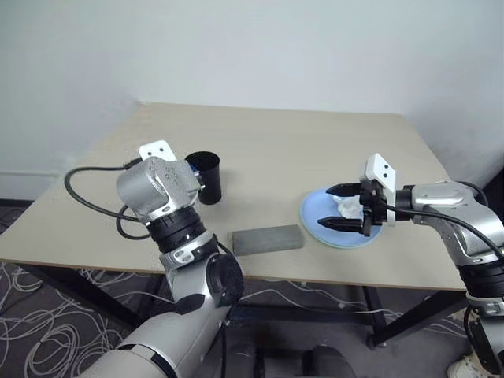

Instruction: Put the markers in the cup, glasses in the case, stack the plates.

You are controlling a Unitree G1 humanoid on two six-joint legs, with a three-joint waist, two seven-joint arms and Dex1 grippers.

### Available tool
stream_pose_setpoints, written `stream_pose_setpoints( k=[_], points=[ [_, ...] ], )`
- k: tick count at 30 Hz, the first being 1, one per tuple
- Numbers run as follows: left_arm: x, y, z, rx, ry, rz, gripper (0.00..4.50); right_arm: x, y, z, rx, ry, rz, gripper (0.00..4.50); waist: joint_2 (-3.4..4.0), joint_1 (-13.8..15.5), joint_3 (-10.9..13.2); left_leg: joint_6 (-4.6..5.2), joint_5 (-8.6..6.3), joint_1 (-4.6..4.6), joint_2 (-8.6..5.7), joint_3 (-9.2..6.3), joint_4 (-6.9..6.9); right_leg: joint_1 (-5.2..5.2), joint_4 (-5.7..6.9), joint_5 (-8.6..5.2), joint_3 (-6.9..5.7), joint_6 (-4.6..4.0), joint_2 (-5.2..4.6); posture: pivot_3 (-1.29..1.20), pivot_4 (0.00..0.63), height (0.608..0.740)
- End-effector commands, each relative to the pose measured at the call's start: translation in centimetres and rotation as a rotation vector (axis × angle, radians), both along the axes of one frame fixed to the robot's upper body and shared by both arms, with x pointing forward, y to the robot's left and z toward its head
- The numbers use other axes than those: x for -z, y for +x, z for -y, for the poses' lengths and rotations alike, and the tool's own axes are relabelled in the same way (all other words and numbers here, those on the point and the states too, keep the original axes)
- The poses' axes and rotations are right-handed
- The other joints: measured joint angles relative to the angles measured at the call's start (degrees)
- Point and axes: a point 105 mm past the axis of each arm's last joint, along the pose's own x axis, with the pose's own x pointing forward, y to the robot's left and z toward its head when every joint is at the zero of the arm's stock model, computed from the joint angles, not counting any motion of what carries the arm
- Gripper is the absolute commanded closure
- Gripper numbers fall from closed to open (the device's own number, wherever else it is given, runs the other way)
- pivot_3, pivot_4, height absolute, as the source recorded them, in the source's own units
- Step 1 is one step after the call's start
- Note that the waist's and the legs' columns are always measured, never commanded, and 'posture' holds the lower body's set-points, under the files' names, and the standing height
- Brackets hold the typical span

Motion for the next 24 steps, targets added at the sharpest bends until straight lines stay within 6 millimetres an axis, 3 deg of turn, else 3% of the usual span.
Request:
stream_pose_setpoints(
  k=[1,16,24],
  points=[
    [0.0,-0.4,-0.5,-0.028,0.007,-0.007,0.03,-1.6,-0.1,0.2,-0.046,-0.006,0.054,0.00,0.00,0.02,0.00,0.03,-0.02,0.00,0.00,-0.01,-0.01,0.00,0.00,0.00,-0.01,0.00,0.00,0.00,0.000,0.737],
    [4.8,-1.4,-0.5,-0.048,-0.018,-0.111,0.03,-2.2,0.5,0.6,-0.049,-0.021,0.086,0.00,0.00,0.01,-0.01,0.24,-0.15,-0.01,0.02,-0.06,-0.04,-0.05,-0.02,0.08,0.00,-0.12,-0.09,0.00,0.000,0.737],
    [6.1,-0.9,0.0,-0.036,-0.064,-0.100,0.03,-2.2,0.5,0.4,-0.050,-0.018,0.084,0.00,-0.01,0.04,-0.01,0.25,-0.16,-0.04,0.04,-0.10,-0.06,-0.08,-0.06,0.11,-0.03,-0.16,-0.17,0.00,0.000,0.737]
  ],
)
